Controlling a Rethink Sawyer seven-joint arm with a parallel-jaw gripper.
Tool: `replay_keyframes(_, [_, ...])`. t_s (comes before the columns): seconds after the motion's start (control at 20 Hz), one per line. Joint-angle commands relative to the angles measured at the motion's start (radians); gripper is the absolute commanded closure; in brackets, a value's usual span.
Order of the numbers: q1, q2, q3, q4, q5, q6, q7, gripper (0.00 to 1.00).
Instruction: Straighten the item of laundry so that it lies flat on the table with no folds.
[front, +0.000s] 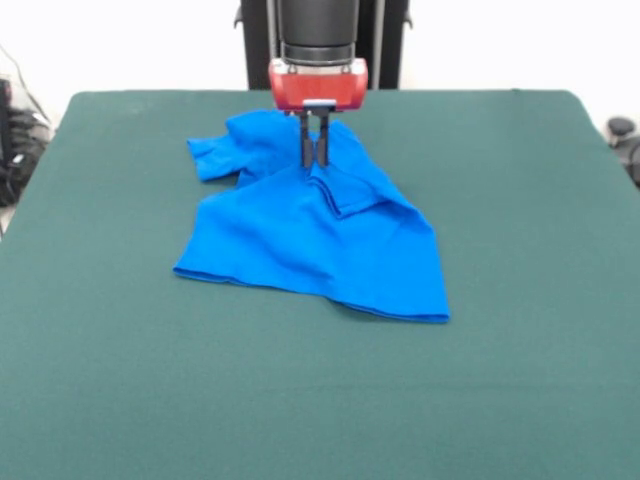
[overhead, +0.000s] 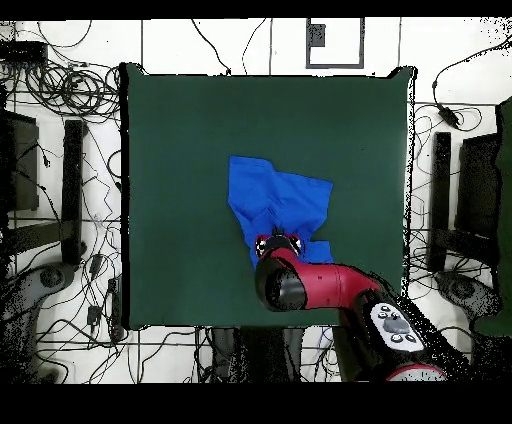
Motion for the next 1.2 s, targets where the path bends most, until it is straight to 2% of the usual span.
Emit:
replay_keyframes(0.05, [0.033,-0.005,0.085,0.066,0.036,-0.013,0.181,1.00])
replay_keyframes(0.8, [0.015,-0.007,0.101,0.086,0.031,-0.027,0.178,1.00])
replay_keyframes(1.05, [0.016,-0.048,0.103,0.133,0.037,-0.030,0.194,1.00])
replay_keyframes(1.2, [0.046,-0.084,0.085,0.163,0.058,-0.035,0.217,1.00])
